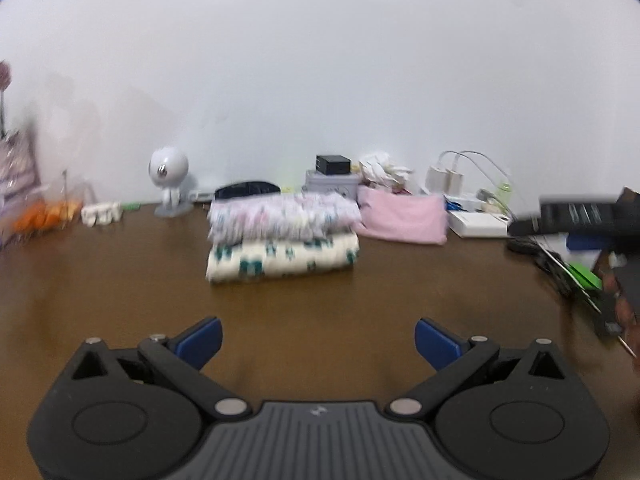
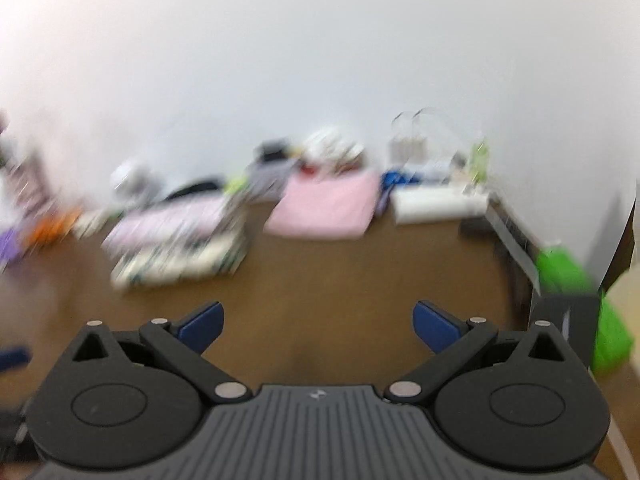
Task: Fold clothes
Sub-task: 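Grasp the pink-and-blue garment from the pile with the right gripper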
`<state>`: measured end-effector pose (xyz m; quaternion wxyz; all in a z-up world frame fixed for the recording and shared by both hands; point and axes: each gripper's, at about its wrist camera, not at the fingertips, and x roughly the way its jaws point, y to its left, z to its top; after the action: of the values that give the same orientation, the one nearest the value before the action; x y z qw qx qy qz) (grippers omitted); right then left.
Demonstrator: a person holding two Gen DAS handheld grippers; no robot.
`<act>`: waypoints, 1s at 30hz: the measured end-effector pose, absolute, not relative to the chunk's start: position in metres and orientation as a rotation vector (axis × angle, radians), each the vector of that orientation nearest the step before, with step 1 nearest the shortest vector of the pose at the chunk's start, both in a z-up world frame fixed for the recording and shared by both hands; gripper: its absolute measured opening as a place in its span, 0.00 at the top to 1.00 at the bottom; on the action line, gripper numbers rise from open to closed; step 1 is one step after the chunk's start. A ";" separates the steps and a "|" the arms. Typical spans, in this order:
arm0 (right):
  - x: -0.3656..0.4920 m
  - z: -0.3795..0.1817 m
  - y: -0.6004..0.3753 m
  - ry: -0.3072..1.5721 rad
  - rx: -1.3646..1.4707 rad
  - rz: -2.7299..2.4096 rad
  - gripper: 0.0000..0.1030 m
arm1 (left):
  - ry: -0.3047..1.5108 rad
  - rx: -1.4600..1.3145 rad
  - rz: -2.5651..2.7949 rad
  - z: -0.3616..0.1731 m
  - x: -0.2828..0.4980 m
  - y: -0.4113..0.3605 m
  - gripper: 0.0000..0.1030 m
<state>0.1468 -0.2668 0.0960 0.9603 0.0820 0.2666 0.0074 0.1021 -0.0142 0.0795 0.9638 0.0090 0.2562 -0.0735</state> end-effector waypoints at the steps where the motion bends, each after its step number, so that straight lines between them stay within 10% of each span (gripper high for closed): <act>1: 0.173 0.097 -0.275 0.547 0.185 0.001 0.01 | 0.522 0.012 -0.150 0.082 0.116 -0.019 0.00; 11: 0.372 0.040 -0.316 0.738 0.393 -0.080 0.26 | 0.570 -0.087 -0.218 0.088 0.238 -0.042 0.00; 13: 0.391 0.024 -0.312 0.769 0.400 -0.081 0.41 | 0.582 -0.115 -0.221 0.086 0.247 -0.041 0.00; 15: 0.398 0.020 -0.306 0.783 0.378 -0.066 0.91 | 0.591 -0.136 -0.230 0.084 0.249 -0.036 0.01; 26: 0.134 0.113 -0.278 0.724 0.226 0.415 0.92 | 0.537 -0.183 -0.383 0.113 0.115 0.009 0.04; 28: 0.068 0.095 -0.268 0.789 0.167 0.505 0.85 | 0.566 -0.157 -0.404 0.105 0.087 0.012 0.04; 30: 0.008 0.080 -0.263 0.788 0.142 0.577 0.51 | 0.606 -0.130 -0.423 0.093 0.060 0.010 0.03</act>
<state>0.0081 -0.2633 0.0802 0.8807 0.0683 0.3781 0.2771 0.0603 0.0096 0.0929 0.9304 -0.0633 0.2961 -0.2066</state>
